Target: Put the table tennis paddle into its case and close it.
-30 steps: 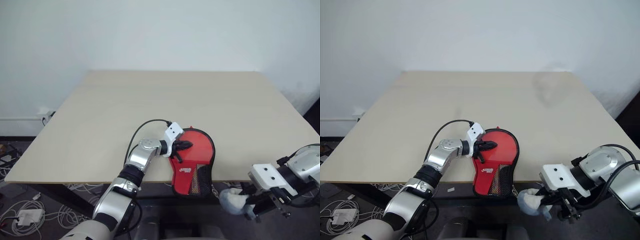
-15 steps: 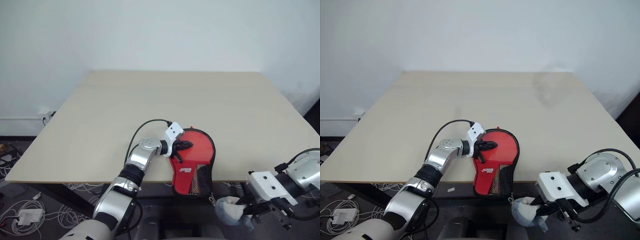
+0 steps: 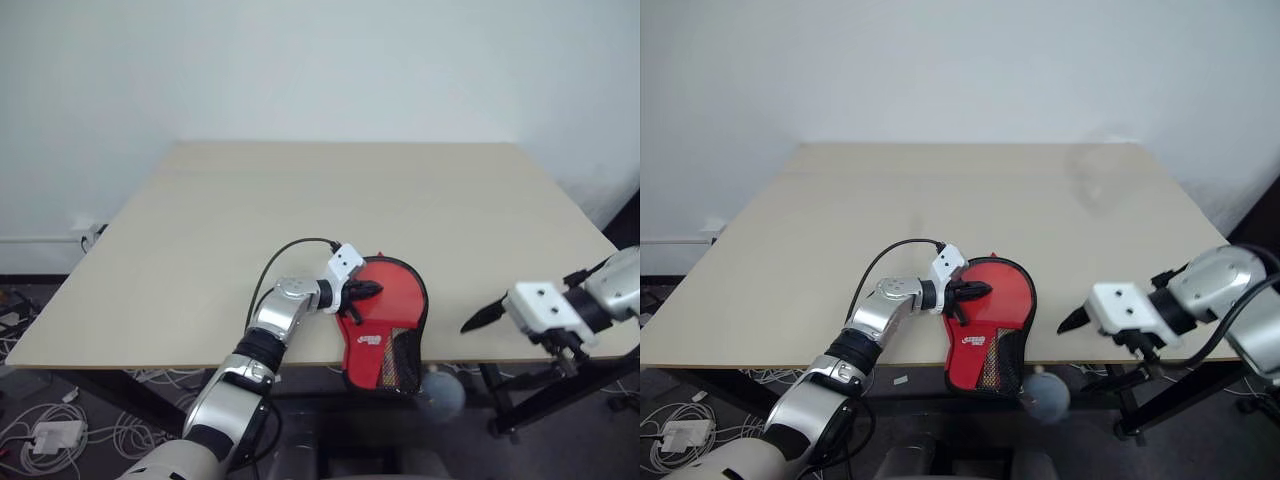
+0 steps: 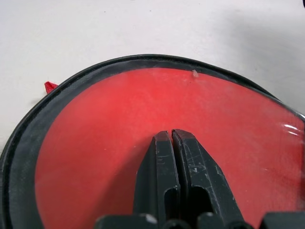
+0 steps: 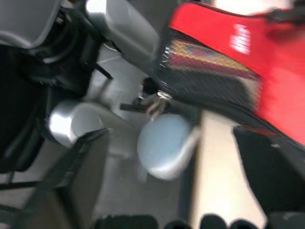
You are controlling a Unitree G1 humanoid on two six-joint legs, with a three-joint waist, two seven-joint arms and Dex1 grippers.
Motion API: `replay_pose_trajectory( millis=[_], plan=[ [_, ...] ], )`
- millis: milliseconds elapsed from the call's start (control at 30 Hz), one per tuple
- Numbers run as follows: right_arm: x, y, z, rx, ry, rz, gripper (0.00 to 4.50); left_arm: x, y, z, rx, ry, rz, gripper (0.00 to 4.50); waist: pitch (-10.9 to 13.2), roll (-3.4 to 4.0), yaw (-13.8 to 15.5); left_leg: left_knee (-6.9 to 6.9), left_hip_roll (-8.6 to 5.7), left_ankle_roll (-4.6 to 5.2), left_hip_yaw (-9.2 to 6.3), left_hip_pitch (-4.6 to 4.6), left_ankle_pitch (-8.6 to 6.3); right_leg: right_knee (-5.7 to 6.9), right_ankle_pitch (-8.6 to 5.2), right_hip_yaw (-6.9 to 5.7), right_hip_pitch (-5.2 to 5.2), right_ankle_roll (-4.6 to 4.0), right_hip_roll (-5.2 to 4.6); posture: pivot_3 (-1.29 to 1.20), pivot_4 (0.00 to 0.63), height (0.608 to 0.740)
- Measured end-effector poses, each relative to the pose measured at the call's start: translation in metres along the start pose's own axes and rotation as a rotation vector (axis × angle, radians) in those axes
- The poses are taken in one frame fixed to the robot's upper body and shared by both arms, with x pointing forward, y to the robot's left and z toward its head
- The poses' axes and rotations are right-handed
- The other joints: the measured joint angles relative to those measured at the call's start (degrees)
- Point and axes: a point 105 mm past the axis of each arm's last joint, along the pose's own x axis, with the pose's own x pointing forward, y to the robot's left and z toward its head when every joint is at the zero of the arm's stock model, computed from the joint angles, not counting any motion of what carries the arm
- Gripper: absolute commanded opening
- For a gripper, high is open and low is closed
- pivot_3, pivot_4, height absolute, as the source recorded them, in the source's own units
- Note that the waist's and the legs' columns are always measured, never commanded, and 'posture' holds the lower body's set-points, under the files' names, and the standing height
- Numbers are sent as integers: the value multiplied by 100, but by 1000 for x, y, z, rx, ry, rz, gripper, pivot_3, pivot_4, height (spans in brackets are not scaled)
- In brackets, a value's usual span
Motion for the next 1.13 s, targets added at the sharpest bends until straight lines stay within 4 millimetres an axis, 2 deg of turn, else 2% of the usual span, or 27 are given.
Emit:
replay_pose_trajectory(
  millis=[100,200,267,333,400,433,467,567,667,800,933,1000,1133],
  plan=[
    [-21,-29,7,-36,-1,-116,4483,-10,4,-1,-2,5,28,0,-1,2,-95,-4,7,-12,3,3,-6,1,0,5,-4,-1,12,0,0,698],
    [-30,-62,12,-28,-52,-258,4483,-29,10,-5,12,10,73,0,1,-3,-199,-10,8,-22,11,4,-10,3,2,14,-11,-5,23,0,0,698],
    [-29,-85,9,28,-99,-371,4500,-53,20,-12,-8,19,146,386,1,-5,-262,-23,10,-26,20,3,-7,9,15,25,-19,-27,25,0,0,698],
    [-25,-100,-3,118,-126,-475,4500,-84,32,-18,-36,19,246,904,4,-8,-275,-29,17,-29,25,-9,-4,14,19,29,-32,-29,26,0,0,698],
    [-19,-108,-19,197,-131,-562,4500,-119,45,-26,-79,32,368,1642,10,-1,-251,-31,17,-29,29,-20,-3,16,21,31,-47,-25,20,0,0,698],
    [-17,-110,-23,223,-133,-586,4500,-128,49,-26,-96,27,406,1896,14,2,-230,-29,12,-25,30,-25,-1,15,20,28,-50,-25,14,0,0,698],
    [-14,-114,-25,248,-149,-621,4500,-139,50,-23,-112,3,444,2321,17,-4,-212,-29,9,-20,30,-28,1,15,20,27,-50,-25,10,0,0,698],
    [-2,-120,-36,344,-182,-718,4500,-165,52,6,-103,-102,533,3345,23,-19,-116,-8,1,-7,33,-27,-5,13,21,26,-38,-25,0,0,0,698],
    [8,-127,-43,435,-230,-807,4500,-190,54,22,-104,-170,624,4410,22,-20,-110,-7,1,-6,37,-25,-6,14,23,26,-35,-22,-5,0,0,698],
    [21,-136,-51,587,-286,-927,4500,-217,57,20,-180,-228,765,4460,22,-18,-119,-12,7,-8,41,-25,-4,16,23,29,-38,-21,8,0,0,698],
    [35,-138,-40,677,-359,-941,4500,-240,65,8,-243,-245,922,4460,21,-19,-123,-11,3,-10,41,-23,-3,17,24,27,-34,-21,17,0,0,698],
    [44,-138,-35,710,-388,-932,4500,-243,63,0,-278,-240,949,4460,21,-19,-123,-11,4,-10,43,-23,-3,16,24,26,-33,-21,16,0,0,698],
    [61,-141,-25,739,-429,-910,4500,-234,52,-13,-325,-224,930,4460,20,-21,-111,-10,6,-10,55,-23,-3,16,24,22,-33,-21,12,0,0,698]
  ],
)
